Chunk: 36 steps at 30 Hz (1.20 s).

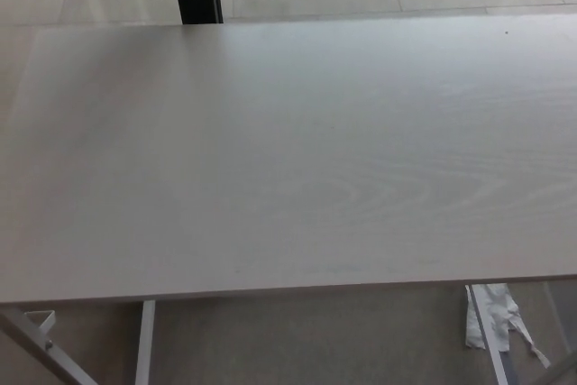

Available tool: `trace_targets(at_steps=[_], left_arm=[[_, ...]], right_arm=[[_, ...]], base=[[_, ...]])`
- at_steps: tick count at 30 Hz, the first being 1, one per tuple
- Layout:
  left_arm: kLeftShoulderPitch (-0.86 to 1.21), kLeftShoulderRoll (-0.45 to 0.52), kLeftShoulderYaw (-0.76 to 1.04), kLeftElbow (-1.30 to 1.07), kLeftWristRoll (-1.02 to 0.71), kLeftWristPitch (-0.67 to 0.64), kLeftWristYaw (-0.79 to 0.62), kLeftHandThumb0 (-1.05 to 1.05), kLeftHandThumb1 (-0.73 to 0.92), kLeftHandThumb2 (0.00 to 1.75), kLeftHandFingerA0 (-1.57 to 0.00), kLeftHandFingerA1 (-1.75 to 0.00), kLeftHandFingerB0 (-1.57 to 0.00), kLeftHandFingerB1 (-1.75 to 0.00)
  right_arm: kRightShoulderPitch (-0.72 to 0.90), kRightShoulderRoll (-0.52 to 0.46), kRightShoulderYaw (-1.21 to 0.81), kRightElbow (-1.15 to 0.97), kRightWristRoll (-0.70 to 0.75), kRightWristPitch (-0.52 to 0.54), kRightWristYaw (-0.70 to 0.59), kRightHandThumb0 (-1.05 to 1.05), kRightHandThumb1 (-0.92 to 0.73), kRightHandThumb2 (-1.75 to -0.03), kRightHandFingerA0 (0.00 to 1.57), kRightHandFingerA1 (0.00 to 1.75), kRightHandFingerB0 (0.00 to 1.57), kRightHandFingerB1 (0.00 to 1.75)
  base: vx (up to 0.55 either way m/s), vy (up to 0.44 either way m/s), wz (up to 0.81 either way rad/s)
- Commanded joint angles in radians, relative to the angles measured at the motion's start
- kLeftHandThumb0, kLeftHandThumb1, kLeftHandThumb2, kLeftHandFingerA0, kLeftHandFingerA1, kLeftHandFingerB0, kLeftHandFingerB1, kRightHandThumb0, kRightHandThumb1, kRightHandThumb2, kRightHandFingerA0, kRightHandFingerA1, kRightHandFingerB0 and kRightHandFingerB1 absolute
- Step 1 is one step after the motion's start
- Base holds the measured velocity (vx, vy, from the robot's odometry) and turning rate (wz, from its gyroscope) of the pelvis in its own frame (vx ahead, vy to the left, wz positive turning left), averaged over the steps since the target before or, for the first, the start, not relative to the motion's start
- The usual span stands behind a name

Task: The robot uses its right hand to pick up a cube kept in the middle of the desk infront of it and hands it to a person

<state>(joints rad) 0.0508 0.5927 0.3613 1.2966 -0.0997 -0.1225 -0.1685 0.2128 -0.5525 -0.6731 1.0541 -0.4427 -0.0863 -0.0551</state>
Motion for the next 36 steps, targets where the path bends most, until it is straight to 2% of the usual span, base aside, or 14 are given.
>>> trace_targets(at_steps=[1,2,9,12,13,16,17,19,22,24,25,28,31,36], left_arm=[[0.004,0.045,-0.008,0.002,0.008,0.032,-0.013,-0.68,0.61,0.59,-0.74,-0.55,-0.60,-0.41],[0.006,0.045,-0.007,0.000,0.006,0.029,-0.015,-0.68,0.61,0.59,-0.71,-0.54,-0.60,-0.41],[0.000,0.050,0.006,-0.004,-0.008,0.030,-0.027,-0.59,0.41,0.81,-0.64,-0.65,-0.46,-0.53],[0.001,0.051,0.007,-0.004,-0.008,0.032,-0.031,-0.57,0.50,0.55,-0.69,-0.58,-0.51,-0.40],[0.001,0.051,-0.008,0.000,0.009,0.028,-0.021,-0.73,0.40,0.58,-0.93,-1.73,-0.48,-0.41],[-0.008,0.052,-0.014,0.004,0.014,0.026,-0.012,-0.51,0.44,0.56,-0.89,-1.75,-0.55,-0.42],[-0.009,0.053,-0.015,0.004,0.014,0.026,-0.012,-0.52,0.45,0.54,-0.86,-1.70,-0.56,-0.41],[-0.012,0.054,-0.010,0.003,0.006,0.029,-0.012,-0.51,0.47,0.55,-0.89,-0.88,-0.56,-0.42],[-0.016,0.052,-0.010,0.003,0.004,0.032,-0.003,-0.53,0.47,0.55,-0.91,-0.64,-0.56,-0.43],[-0.019,0.052,-0.012,0.002,0.005,0.036,0.002,-0.53,0.49,0.56,-0.85,-0.60,-0.55,-0.43],[-0.020,0.053,-0.015,0.002,0.008,0.036,0.004,-0.53,0.51,0.56,-0.80,-0.58,-0.54,-0.43],[-0.040,0.054,-0.016,0.003,0.005,0.049,0.009,-0.51,0.51,0.56,-0.79,-0.57,-0.55,-0.43],[-0.039,0.057,-0.018,0.003,0.006,0.046,0.007,-0.52,0.52,0.56,-0.76,-0.58,-0.53,-0.43],[-0.042,0.054,-0.010,0.005,-0.002,0.043,0.008,-0.51,0.52,0.56,-0.74,-0.54,-0.54,-0.42]], right_arm=[[0.009,-0.021,-0.001,0.081,0.205,-0.096,0.238,-0.63,-0.42,-0.77,0.64,0.68,0.31,0.45],[0.013,-0.019,0.001,0.080,0.211,-0.108,0.240,-0.51,-0.50,-0.56,0.70,0.65,0.37,0.33],[0.025,-0.008,-0.005,0.084,0.289,-0.195,0.273,-0.48,-0.38,-0.74,0.58,0.64,0.38,0.47],[0.028,-0.013,0.011,0.086,0.297,-0.205,0.269,-0.43,-0.46,-0.55,0.59,0.55,0.47,0.35],[0.025,-0.013,0.006,0.090,0.309,-0.225,0.263,-0.48,-0.37,-0.73,0.61,0.63,0.44,0.48],[0.024,-0.007,0.000,0.086,0.352,-0.229,0.298,-0.57,-0.40,-0.74,0.53,0.58,0.41,0.46],[0.025,-0.008,0.004,0.086,0.355,-0.231,0.301,-0.59,-0.41,-0.75,0.52,0.57,0.38,0.45],[0.029,-0.007,0.018,0.082,0.363,-0.241,0.306,-0.63,-0.42,-0.76,0.51,0.56,0.36,0.44],[0.035,-0.006,0.038,0.071,0.375,-0.252,0.308,-0.56,-0.40,-0.77,0.59,0.62,0.33,0.45],[0.045,0.001,0.054,0.052,0.397,-0.291,0.317,-0.47,-0.50,-0.56,0.46,0.71,0.38,0.33],[0.039,-0.003,0.068,0.054,0.390,-0.284,0.300,-0.54,-0.41,-0.74,0.23,0.51,0.34,0.45],[0.013,-0.019,0.106,0.066,0.373,-0.274,0.252,-0.52,-0.41,-0.73,0.20,0.48,0.33,0.45],[-0.058,-0.075,0.152,0.081,0.355,-0.152,0.202,-0.45,-0.49,-0.55,0.78,0.96,0.41,0.35],[-0.163,-0.102,0.114,0.070,0.444,0.072,0.180,-0.45,-0.55,-0.56,0.70,0.65,0.37,0.37]], base=[[0.00,0.000,0.00],[0.00,0.000,0.00],[0.00,0.000,0.00],[0.00,0.000,0.00],[0.00,0.000,0.00],[0.00,0.000,0.00],[0.00,0.000,0.00],[0.00,0.000,0.00],[0.00,0.000,0.00],[0.00,0.000,0.00],[0.00,0.000,0.00],[0.00,0.000,0.00],[0.00,0.000,0.00],[0.00,0.000,0.00]])
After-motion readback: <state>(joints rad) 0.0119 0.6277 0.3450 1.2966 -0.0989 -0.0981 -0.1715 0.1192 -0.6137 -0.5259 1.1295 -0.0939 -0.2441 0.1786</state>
